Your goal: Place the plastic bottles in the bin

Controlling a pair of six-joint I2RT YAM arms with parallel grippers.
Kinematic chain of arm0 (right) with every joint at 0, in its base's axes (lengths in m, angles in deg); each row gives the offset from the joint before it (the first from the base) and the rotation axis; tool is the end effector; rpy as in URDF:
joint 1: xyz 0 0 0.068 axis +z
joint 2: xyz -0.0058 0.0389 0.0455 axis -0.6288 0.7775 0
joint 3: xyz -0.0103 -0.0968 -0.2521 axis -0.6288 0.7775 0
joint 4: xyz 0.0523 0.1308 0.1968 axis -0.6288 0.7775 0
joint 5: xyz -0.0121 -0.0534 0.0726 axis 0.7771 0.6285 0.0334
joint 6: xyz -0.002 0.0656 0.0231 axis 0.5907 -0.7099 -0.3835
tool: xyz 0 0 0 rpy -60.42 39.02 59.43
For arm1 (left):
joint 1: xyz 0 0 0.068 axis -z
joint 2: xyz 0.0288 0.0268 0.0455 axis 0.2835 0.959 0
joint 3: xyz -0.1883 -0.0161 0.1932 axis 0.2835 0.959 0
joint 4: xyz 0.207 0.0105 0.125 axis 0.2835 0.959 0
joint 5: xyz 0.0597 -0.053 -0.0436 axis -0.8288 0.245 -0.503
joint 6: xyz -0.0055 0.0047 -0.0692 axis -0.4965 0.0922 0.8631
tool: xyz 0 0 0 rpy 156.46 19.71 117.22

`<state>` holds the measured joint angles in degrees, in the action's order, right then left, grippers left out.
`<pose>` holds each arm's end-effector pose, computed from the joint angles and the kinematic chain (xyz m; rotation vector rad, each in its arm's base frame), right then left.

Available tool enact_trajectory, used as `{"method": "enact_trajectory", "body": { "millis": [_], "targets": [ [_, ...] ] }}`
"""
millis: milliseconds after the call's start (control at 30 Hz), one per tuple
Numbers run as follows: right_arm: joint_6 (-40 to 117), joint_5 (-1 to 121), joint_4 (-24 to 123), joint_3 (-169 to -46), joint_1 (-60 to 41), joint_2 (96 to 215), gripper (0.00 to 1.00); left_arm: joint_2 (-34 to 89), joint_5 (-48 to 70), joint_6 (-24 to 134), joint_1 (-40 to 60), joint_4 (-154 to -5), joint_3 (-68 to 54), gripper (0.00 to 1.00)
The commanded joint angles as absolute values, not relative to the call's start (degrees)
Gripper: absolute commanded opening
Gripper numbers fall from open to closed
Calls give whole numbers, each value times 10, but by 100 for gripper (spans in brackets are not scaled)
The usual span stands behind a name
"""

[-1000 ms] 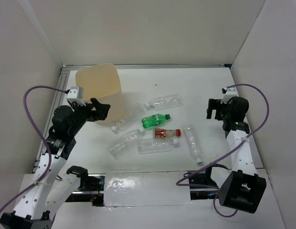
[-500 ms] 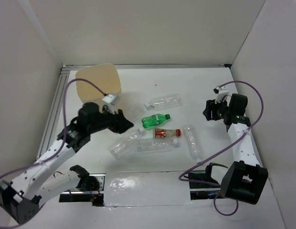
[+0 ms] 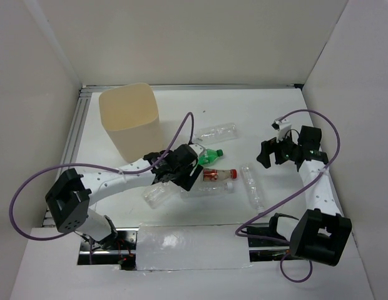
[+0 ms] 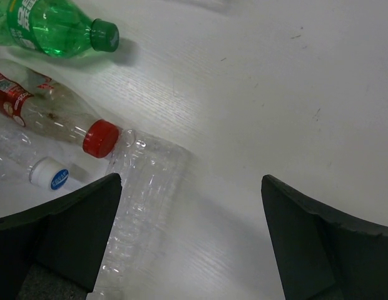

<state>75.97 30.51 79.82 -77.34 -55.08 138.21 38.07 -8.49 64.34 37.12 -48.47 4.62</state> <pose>0.2148 -0.0267 0.2461 -0.5625 2.1663 0.3466 0.1901 -0.2390 0.2287 0.6177 2.4339 -0.2954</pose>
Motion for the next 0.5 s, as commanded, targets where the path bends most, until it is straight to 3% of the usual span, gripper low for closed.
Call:
{"method": "enact_trajectory", "body": {
  "millis": [0,333,467],
  "targets": [
    [819,248,833,-781,-549,1366,99,376,-75,609,371,-496,0,81],
    [857,230,845,-781,-549,1382,99,414,127,485,413,-568,28,79],
    [857,230,845,-786,-549,1387,99,461,119,455,418,-563,22,79]
  ]
}}
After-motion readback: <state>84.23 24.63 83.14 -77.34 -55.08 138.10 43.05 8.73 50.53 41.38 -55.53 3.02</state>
